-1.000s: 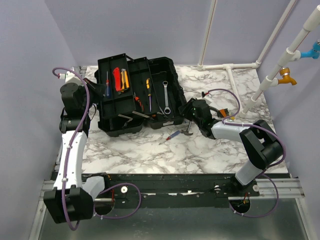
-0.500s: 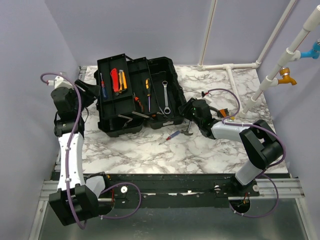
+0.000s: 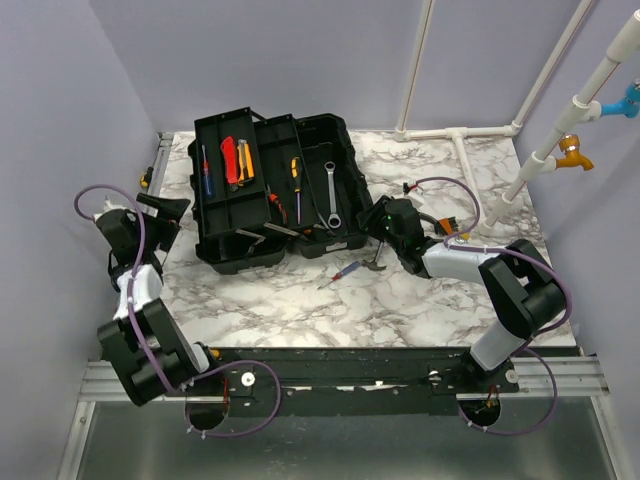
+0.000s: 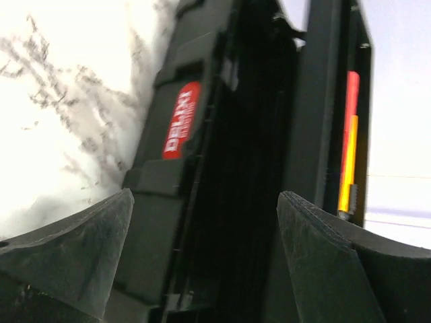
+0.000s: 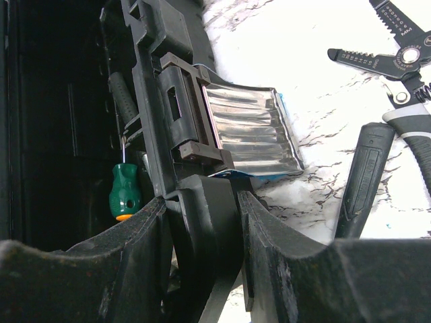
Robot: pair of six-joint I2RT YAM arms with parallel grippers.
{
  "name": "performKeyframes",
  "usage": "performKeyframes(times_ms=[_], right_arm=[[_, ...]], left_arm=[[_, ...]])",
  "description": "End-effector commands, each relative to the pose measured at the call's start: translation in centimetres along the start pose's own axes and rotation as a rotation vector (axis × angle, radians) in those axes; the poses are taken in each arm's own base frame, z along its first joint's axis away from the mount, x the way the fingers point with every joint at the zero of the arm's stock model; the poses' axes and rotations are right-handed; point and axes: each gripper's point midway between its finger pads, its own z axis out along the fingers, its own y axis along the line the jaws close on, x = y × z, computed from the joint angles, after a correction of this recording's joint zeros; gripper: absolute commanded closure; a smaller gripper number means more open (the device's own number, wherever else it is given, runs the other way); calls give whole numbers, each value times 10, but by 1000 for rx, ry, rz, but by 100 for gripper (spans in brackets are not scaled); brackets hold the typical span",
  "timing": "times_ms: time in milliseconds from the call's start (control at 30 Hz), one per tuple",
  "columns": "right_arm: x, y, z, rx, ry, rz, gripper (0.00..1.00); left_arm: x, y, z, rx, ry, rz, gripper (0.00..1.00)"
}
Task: Pack the tool kit
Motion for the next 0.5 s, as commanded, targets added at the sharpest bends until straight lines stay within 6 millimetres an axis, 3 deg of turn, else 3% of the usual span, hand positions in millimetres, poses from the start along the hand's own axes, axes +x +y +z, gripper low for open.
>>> performKeyframes(times_ms=[0,200,467], right_arm=[[28,2,-1,-36,89,-134,99],[29,3,-1,-40,95,-135,99],[32,3,2,-37,106,-139,99]], left_arm=[[3,9,14,114,30,-86,10],[18,31,41,179,131,-212,10],[41,42,64,277,243,-331,13]])
